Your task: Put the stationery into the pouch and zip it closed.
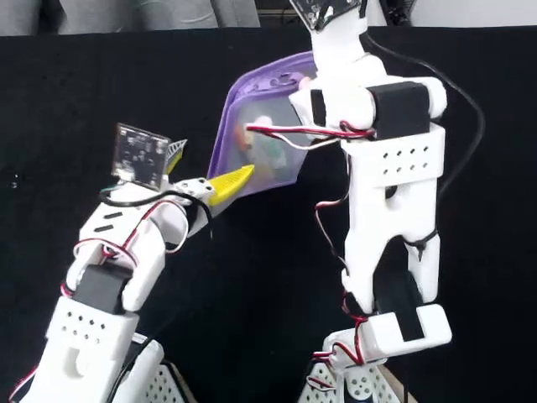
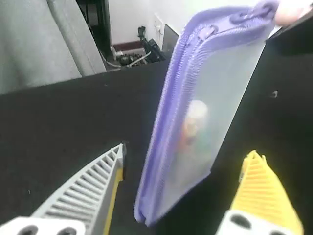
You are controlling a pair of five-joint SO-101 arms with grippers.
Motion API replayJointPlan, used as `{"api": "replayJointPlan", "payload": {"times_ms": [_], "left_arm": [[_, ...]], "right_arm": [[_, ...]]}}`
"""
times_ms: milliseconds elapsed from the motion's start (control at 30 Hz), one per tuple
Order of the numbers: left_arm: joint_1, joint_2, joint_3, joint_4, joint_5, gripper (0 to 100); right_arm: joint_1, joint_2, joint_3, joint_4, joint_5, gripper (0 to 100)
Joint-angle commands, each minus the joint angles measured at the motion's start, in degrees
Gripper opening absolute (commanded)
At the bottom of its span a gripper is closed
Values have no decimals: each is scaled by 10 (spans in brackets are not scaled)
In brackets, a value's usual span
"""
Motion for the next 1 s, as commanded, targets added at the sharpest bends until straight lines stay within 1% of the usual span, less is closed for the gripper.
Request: {"api": "replayJointPlan", "payload": {"times_ms": [0, 233, 367, 467, 567, 667, 733, 967], "left_arm": [[17, -4, 19, -58, -15, 371], [40, -3, -3, -65, -15, 371], [48, -1, -2, -100, -15, 371], [58, 20, -8, -108, -14, 369], [88, 53, -15, -115, -15, 311], [104, 93, -27, -143, -15, 252], [105, 120, -40, -155, -15, 243], [109, 190, -96, -154, -14, 223]], "right_arm": [[11, -63, -1, 16, 29, 11], [10, -119, 114, 14, 52, 11], [10, -153, 156, 7, 61, 11], [11, -178, 180, -7, 61, 11], [10, -189, 203, -21, 61, 11], [9, -190, 225, -33, 61, 11], [9, -193, 241, -40, 61, 11], [12, -193, 255, -47, 61, 11]]}}
